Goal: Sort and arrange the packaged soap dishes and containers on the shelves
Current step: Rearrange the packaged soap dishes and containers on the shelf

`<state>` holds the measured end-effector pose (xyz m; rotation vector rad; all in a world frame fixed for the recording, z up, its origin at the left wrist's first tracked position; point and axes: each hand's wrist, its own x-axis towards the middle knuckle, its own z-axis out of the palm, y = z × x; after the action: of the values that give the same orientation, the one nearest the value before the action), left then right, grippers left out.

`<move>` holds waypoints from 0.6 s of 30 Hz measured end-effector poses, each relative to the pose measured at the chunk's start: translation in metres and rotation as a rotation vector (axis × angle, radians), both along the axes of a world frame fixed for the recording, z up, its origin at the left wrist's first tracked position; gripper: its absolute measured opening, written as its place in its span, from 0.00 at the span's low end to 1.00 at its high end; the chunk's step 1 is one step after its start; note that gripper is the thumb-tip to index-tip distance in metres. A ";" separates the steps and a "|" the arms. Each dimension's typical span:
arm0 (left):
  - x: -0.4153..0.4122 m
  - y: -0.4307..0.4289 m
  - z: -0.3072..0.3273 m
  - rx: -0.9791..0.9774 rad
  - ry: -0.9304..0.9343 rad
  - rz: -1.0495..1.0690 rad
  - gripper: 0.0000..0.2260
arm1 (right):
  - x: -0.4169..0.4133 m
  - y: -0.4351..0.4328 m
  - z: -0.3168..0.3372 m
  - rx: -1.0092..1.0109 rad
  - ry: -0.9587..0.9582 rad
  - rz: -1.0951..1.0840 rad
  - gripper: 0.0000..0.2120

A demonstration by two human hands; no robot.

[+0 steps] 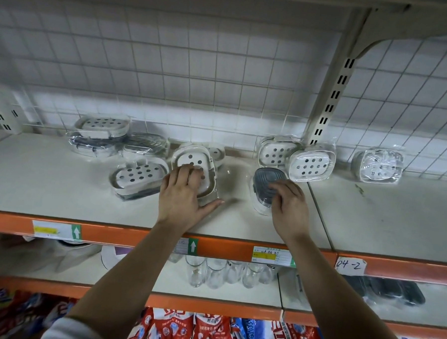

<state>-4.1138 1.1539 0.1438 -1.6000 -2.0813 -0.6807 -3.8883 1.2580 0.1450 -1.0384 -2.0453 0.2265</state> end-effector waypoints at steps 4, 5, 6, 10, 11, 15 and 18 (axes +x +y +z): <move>-0.001 0.002 0.002 -0.029 0.002 0.060 0.26 | -0.001 -0.002 0.001 -0.048 -0.060 -0.028 0.12; -0.001 0.002 0.002 -0.033 -0.001 0.069 0.24 | -0.001 -0.002 0.001 -0.057 -0.078 -0.029 0.14; -0.001 0.002 0.003 -0.041 -0.006 0.076 0.22 | -0.001 -0.003 0.002 -0.067 -0.092 -0.029 0.15; 0.000 -0.001 0.005 0.000 -0.071 0.028 0.19 | -0.002 -0.004 0.004 -0.087 -0.132 -0.040 0.18; 0.001 -0.002 0.006 0.038 -0.110 -0.009 0.17 | -0.002 -0.004 0.004 -0.088 -0.134 -0.042 0.18; 0.007 -0.006 0.007 0.068 -0.133 -0.152 0.16 | -0.002 -0.003 0.005 -0.091 -0.138 -0.042 0.17; 0.004 -0.007 0.009 0.032 -0.155 -0.151 0.23 | -0.004 -0.003 0.004 -0.095 -0.135 -0.046 0.17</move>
<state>-4.1093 1.1470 0.1530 -1.7496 -2.0588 -0.9120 -3.8922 1.2551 0.1491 -1.1864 -2.1455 0.2374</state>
